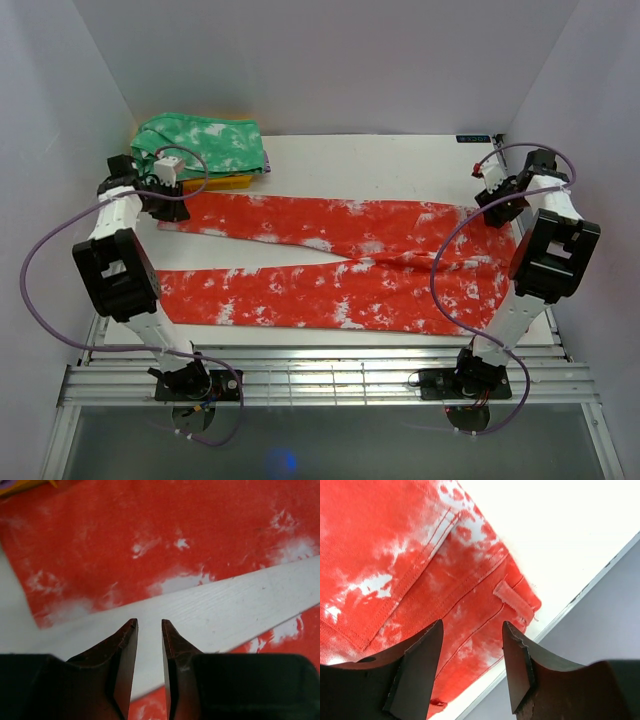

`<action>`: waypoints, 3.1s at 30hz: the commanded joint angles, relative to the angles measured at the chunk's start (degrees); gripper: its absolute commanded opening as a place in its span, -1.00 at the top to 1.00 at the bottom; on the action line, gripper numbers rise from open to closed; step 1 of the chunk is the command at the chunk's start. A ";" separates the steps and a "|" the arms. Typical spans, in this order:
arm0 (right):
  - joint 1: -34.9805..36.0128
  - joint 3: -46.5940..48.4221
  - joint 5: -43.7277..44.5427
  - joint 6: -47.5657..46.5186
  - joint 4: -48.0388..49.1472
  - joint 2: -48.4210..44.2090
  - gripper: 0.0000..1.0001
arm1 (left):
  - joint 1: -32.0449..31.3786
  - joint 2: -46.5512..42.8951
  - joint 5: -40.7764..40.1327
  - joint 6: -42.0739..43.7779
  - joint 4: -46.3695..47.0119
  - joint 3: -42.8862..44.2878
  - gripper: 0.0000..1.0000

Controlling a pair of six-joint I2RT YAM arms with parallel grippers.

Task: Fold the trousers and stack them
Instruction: Fold the trousers

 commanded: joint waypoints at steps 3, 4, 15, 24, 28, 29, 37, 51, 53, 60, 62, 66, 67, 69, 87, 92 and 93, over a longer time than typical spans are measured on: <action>0.61 3.60 -2.73 2.24 -3.31 3.16 -0.13 | -4.59 7.06 -1.87 -9.58 9.58 0.88 0.28; 0.79 3.78 -2.56 2.85 -3.23 3.60 -0.14 | -4.95 8.29 -2.75 -10.29 10.28 1.23 0.29; 1.67 -2.01 3.59 0.05 1.34 6.33 -0.07 | -5.30 8.60 -11.99 -4.07 6.52 -9.03 0.59; 1.67 -7.03 3.60 -7.24 -4.09 0.72 0.06 | -4.69 -1.18 -13.13 1.57 -0.51 -18.90 0.68; 1.32 -5.02 -0.26 -10.49 -7.08 -3.07 0.02 | -3.20 -3.38 -10.95 3.32 -4.38 -11.89 0.31; 1.23 -4.05 -1.14 -11.11 -7.61 -3.77 0.01 | -2.59 -3.47 -9.20 5.42 -7.78 -9.43 0.21; 0.70 13.52 -6.60 -16.12 -12.01 1.05 -0.63 | -0.73 2.49 -3.82 17.30 -12.03 12.45 -0.27; 0.88 25.48 -10.12 -27.29 -16.58 15.02 -0.94 | 2.08 30.18 6.30 49.64 -32.95 39.10 -0.18; 0.88 26.63 -9.15 -28.60 -17.55 17.21 -0.94 | 2.16 31.76 5.07 51.48 -32.69 38.59 -0.17; 0.79 25.49 -8.18 -34.40 -18.69 20.39 -0.99 | 2.34 32.48 1.28 54.13 -30.94 32.53 -0.07; 0.79 26.10 -8.80 -35.72 -20.26 21.62 -1.00 | 2.34 32.39 0.41 54.30 -30.14 30.42 -0.01; 1.05 27.51 -10.12 -37.22 -21.06 23.55 -1.00 | 2.34 32.39 -0.74 54.31 -29.09 28.31 0.12; 1.05 28.21 -9.86 -37.48 -21.59 24.08 -1.00 | 2.43 32.30 -0.91 54.39 -28.82 27.87 0.14; 1.49 28.91 -9.24 -38.45 -25.00 25.84 -0.87 | 2.34 32.39 -1.53 54.39 -28.47 26.90 0.24; 1.40 35.51 -9.40 -34.50 -25.21 21.55 0.85 | 3.04 27.21 1.28 48.16 -21.19 26.28 1.00; 0.79 32.52 -9.94 -31.08 -16.95 16.01 0.85 | 3.31 23.60 2.69 45.34 -15.82 25.58 1.00; 0.79 32.61 -10.11 -30.55 -15.28 15.65 0.85 | 3.22 22.90 2.77 44.91 -14.42 25.06 1.00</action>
